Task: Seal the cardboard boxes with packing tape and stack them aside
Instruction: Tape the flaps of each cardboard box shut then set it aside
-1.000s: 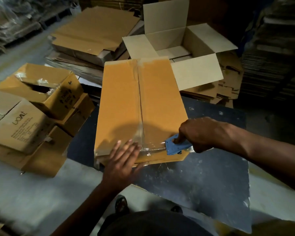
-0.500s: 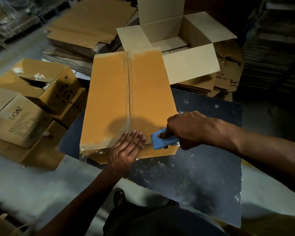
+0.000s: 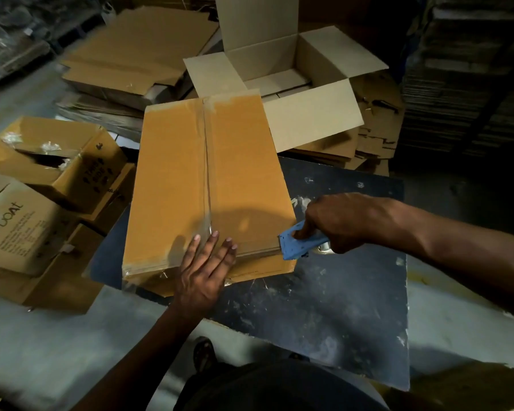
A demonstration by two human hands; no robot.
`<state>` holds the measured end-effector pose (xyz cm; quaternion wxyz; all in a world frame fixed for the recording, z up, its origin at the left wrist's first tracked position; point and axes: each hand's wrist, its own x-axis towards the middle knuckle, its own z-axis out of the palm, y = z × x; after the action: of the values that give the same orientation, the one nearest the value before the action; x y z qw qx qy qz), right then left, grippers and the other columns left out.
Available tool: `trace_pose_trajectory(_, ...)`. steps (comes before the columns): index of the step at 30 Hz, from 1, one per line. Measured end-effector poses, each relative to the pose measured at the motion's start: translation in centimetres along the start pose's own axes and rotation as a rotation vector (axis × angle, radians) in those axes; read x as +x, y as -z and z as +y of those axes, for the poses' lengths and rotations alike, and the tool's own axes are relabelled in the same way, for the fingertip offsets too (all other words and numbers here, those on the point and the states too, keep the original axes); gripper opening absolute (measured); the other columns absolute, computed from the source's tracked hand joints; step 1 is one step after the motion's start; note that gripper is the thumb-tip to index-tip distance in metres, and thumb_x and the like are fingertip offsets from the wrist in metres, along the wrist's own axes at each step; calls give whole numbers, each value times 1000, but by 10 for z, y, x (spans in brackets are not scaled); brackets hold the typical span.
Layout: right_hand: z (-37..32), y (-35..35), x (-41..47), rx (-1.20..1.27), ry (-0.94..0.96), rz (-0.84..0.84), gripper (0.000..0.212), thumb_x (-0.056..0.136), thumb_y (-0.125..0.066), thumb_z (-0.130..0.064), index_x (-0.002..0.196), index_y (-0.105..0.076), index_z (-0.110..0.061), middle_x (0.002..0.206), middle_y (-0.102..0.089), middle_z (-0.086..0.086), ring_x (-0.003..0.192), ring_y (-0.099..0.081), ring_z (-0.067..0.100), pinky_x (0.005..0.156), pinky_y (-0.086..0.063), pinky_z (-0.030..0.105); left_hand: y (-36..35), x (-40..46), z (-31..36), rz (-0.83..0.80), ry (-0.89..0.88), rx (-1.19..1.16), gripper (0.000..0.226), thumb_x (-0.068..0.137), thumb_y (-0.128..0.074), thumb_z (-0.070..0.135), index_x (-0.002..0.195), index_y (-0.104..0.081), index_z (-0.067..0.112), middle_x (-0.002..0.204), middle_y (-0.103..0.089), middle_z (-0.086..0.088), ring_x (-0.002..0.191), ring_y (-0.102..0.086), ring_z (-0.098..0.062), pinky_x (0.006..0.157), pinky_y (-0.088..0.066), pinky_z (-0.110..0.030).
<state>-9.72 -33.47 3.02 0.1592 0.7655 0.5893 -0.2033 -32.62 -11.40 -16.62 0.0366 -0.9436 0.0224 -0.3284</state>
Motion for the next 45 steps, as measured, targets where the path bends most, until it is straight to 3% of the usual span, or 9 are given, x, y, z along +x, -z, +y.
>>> trace_pose_trajectory(4,4,-7,-3,-33,21,28,67,95,-67,-18,154,-42,-40,133,-54,-2,117,-57,18,76,-39,27,3,22,26,-69,-1,-45,52,88,-68,6,140,-63,5,145,-60,-14,141,-52,-33,114,-38,-61)
trace_pose_trajectory(9,11,-14,-8,40,17,40,69,94,-66,-15,152,-44,-43,123,-51,-7,111,-55,15,75,-43,28,-22,55,72,-81,2,-152,40,93,-74,11,131,-68,1,133,-68,-18,126,-65,-30,110,-48,-52)
trace_pose_trajectory(14,23,-27,-9,112,22,40,72,93,-64,-11,151,-43,-48,107,-39,-14,97,-52,12,75,-50,31,-33,51,65,-5,-23,-160,33,105,-48,3,128,-71,2,130,-70,-16,121,-69,-28,98,-58,-47)
trace_pose_trajectory(17,33,-31,-13,134,-2,31,74,93,-64,-11,149,-42,-52,115,-52,-12,99,-56,14,82,-55,36,-32,49,63,13,-19,-159,30,104,-53,4,127,-72,5,130,-70,-13,121,-69,-25,99,-58,-46)
trace_pose_trajectory(26,78,-46,-54,116,-162,-131,71,99,-64,-17,150,-36,-56,127,-46,-9,103,-46,9,84,-43,27,-39,44,61,24,-13,-147,35,97,-62,-5,128,-73,8,133,-69,-11,122,-68,-25,103,-56,-46)
trace_pose_trajectory(30,79,-59,-53,151,-182,-119,69,98,-65,-17,151,-38,-52,129,-50,-8,108,-53,13,90,-48,31,-34,49,65,15,-3,-152,31,106,-49,2,124,-74,7,129,-70,-11,118,-69,-26,102,-56,-45)
trace_pose_trajectory(34,73,-80,-36,219,-174,-64,63,96,-68,-18,149,-47,-44,136,-54,-4,117,-54,18,93,-47,32,-20,56,65,-108,30,-168,36,91,-69,-3,125,-73,10,128,-71,-8,116,-70,-24,97,-59,-46)
trace_pose_trajectory(39,62,-94,-23,282,-118,51,45,99,-66,-35,143,-55,-36,136,-60,-6,122,-59,21,90,-49,35,13,101,47,-499,-8,-146,49,80,-85,40,125,-75,23,126,-73,5,112,-72,-14,97,-58,-45)
trace_pose_trajectory(45,51,-102,-11,311,-103,196,26,99,-66,-33,124,-67,-32,118,-70,-3,106,-67,25,73,-42,30,20,156,51,-623,-285,-193,70,90,-52,76,133,-69,24,148,-59,1,138,-53,-20,114,-40,-51)
